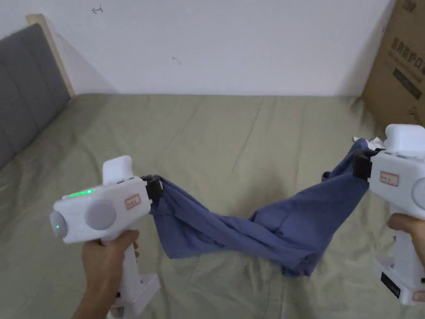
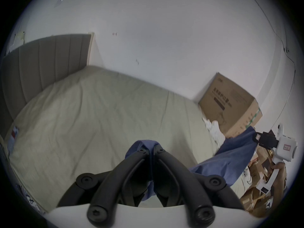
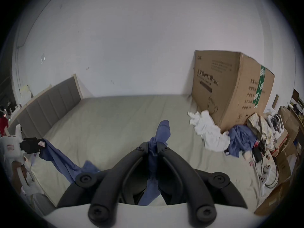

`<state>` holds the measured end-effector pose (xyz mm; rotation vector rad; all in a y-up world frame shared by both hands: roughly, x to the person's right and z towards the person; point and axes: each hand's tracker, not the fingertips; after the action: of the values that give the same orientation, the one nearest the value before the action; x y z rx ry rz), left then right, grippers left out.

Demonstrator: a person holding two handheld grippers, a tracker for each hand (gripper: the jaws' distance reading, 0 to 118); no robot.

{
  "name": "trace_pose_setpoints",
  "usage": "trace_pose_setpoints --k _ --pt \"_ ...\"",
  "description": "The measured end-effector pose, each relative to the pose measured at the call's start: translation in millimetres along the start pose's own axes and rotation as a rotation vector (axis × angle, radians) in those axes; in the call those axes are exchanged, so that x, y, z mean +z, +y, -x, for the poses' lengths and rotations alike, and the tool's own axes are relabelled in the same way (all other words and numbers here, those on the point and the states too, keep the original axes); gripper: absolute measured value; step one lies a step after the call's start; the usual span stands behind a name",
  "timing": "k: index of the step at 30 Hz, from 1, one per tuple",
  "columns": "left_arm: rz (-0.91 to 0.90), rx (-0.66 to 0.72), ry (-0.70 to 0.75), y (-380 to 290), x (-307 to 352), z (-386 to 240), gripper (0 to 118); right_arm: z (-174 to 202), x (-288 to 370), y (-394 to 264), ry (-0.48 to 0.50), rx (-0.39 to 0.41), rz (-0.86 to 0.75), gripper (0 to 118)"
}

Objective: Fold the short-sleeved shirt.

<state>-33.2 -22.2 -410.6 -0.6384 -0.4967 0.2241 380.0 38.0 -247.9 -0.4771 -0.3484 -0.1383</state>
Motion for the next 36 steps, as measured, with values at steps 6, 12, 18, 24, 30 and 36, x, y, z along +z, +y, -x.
trace_pose_setpoints --k 6,12,18,24,30,36 --pt "-0.093 -0.06 0.034 93.4 -15.0 0.1 7 -0.6 -22.1 65.3 -0.035 -0.01 -0.076 11" --pt "-0.159 -0.106 0.082 162.5 -25.3 -4.1 7 -0.3 -48.2 106.0 -0.063 -0.03 -0.13 11" --pt "-0.174 -0.11 0.099 207.7 -51.2 2.3 7 6.3 -81.6 120.8 -0.092 -0.038 -0.154 11" --pt "-0.135 -0.094 0.109 205.7 -89.7 19.4 7 8.7 -117.7 93.6 -0.106 -0.083 -0.129 11" --pt "-0.028 -0.086 0.128 144.7 -120.0 41.8 7 7.7 -146.2 32.9 -0.09 -0.104 -0.039 11" --pt "0.074 -0.088 0.139 52.0 -113.8 61.2 7 13.5 -131.2 -41.5 -0.105 -0.125 0.068 11"
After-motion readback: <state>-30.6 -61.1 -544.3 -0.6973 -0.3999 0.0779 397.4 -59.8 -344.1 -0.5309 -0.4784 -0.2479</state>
